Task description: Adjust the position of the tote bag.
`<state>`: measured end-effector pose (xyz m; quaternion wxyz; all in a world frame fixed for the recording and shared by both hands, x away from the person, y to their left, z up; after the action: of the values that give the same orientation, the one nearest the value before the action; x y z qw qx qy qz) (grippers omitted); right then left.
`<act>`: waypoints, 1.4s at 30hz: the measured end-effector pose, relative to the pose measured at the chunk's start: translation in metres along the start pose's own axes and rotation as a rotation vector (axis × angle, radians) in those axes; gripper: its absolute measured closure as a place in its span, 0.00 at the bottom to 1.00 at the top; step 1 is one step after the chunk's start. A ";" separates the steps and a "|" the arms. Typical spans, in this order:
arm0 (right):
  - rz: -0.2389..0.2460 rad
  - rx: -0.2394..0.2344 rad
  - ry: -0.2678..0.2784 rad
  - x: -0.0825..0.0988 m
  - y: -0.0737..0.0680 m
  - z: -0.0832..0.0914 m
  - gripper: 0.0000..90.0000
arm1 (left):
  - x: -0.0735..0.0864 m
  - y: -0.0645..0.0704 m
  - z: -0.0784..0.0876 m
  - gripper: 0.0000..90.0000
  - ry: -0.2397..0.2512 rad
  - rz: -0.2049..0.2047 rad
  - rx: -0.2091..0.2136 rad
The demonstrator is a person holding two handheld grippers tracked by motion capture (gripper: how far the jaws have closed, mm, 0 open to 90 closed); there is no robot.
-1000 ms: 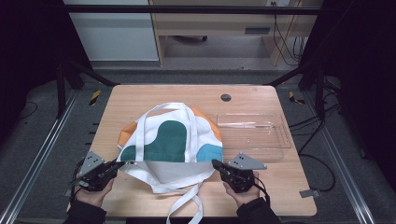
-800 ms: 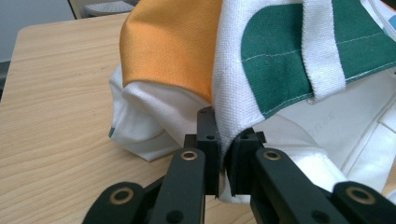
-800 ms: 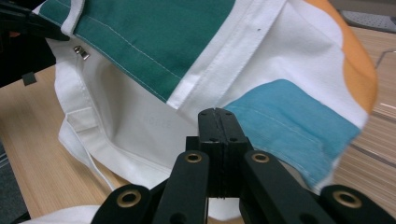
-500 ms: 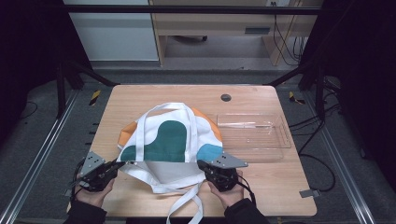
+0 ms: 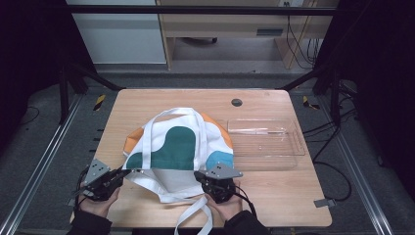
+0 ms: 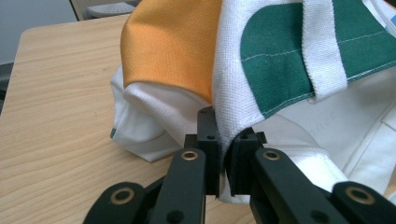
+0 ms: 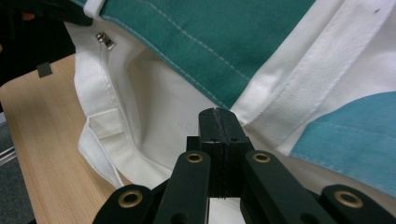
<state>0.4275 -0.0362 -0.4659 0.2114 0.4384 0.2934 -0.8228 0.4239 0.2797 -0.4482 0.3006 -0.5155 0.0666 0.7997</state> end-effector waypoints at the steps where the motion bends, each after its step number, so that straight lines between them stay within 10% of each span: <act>1: 0.000 0.001 -0.005 0.001 -0.001 -0.002 1.00 | 0.000 0.000 0.000 0.95 0.000 0.000 0.000; 21: -0.005 0.067 -0.022 0.012 0.000 -0.029 1.00 | 0.000 0.000 0.000 0.95 -0.001 -0.006 0.000; 42: -0.012 0.049 0.124 -0.009 -0.009 0.000 1.00 | -0.001 0.002 0.001 0.96 0.005 -0.021 0.011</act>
<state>0.4265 -0.0287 -0.4557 0.1772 0.4918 0.2880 -0.8024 0.4221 0.2783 -0.4471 0.3117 -0.5166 0.0663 0.7948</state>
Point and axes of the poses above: each handheld gripper's, and its own axes: z roughly backward along the jaws, x roughly out of its underside, y roughly to its right, the point moved 3 cm from there along -z, roughly forward along the jaws, and after that the axes turned 14 degrees about -z, right-handed, at the moved point
